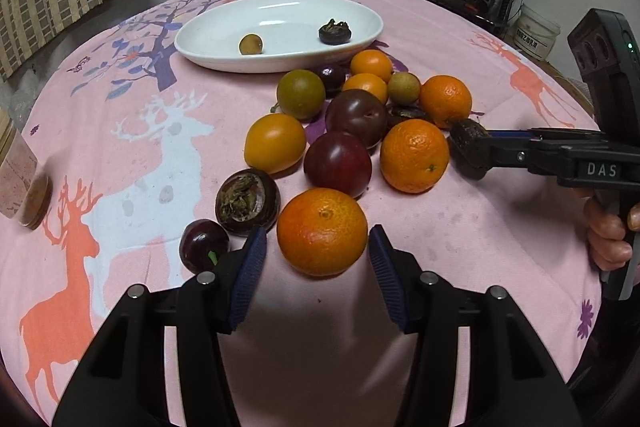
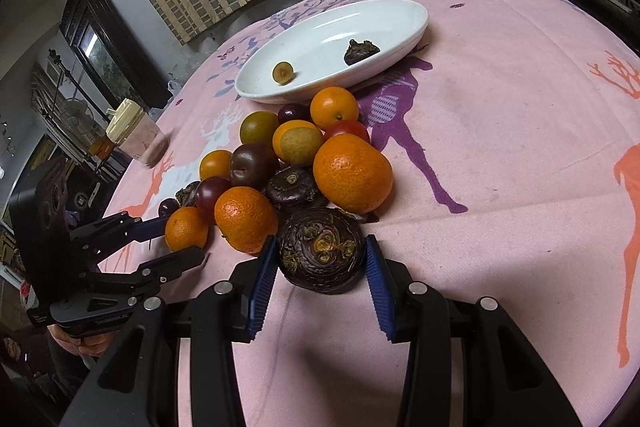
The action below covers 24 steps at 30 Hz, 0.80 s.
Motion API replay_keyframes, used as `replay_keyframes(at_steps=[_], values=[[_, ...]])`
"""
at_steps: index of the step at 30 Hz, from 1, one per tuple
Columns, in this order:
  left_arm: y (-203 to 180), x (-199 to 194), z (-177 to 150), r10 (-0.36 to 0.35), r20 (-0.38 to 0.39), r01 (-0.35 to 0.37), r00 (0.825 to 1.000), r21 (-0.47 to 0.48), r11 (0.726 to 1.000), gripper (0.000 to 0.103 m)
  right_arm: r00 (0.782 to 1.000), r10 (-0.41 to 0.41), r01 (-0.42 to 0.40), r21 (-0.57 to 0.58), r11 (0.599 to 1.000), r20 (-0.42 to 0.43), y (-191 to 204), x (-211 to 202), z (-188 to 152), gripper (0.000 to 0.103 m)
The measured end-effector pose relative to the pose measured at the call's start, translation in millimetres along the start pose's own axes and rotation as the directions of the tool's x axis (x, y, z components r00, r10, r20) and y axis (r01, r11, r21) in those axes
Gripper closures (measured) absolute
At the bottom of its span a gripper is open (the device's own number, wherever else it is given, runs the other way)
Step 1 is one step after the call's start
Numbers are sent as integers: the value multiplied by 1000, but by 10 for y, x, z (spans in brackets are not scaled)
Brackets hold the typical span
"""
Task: Organize fruits
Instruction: 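Place the orange and mangosteen on the white plate with both grippers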
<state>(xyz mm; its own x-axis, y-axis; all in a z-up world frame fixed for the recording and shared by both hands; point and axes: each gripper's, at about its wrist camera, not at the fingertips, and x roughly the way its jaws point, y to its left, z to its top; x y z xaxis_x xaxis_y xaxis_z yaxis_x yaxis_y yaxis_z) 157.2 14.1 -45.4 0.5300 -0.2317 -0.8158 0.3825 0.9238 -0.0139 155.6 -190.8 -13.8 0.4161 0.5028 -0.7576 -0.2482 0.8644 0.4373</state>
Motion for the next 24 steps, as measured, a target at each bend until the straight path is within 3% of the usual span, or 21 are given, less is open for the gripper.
replay_keyframes(at_steps=[3, 9, 13, 15, 19, 21, 24], values=[[-24, 27, 12, -3, -11, 3, 1000, 0, 1000, 59, 1000, -1, 1, -3, 1000, 4, -1, -9, -3, 59], [4, -19, 2, -21, -6, 21, 1000, -13, 1000, 60, 999, -9, 11, -55, 998, 43, 76, -108, -64, 59], [90, -223, 70, -69, 47, 71, 997, -36, 997, 60, 997, 3, 5, -102, 995, 83, 163, -255, -47, 59], [143, -321, 225, -93, 82, 97, 992, -44, 994, 60, 993, 21, -8, -108, 994, 115, 183, -321, 110, 59], [249, -316, 734, -88, 163, 99, 983, -63, 993, 60, 979, -32, 59, -129, 990, 201, 232, -273, 651, 59], [344, -153, 1020, -95, 154, 111, 984, -98, 989, 60, 975, -73, 102, -132, 986, 209, 232, -103, 970, 59], [437, 107, 1358, -45, 128, 60, 991, -113, 992, 60, 970, -151, 177, -129, 976, 189, 201, 234, 1344, 59]])
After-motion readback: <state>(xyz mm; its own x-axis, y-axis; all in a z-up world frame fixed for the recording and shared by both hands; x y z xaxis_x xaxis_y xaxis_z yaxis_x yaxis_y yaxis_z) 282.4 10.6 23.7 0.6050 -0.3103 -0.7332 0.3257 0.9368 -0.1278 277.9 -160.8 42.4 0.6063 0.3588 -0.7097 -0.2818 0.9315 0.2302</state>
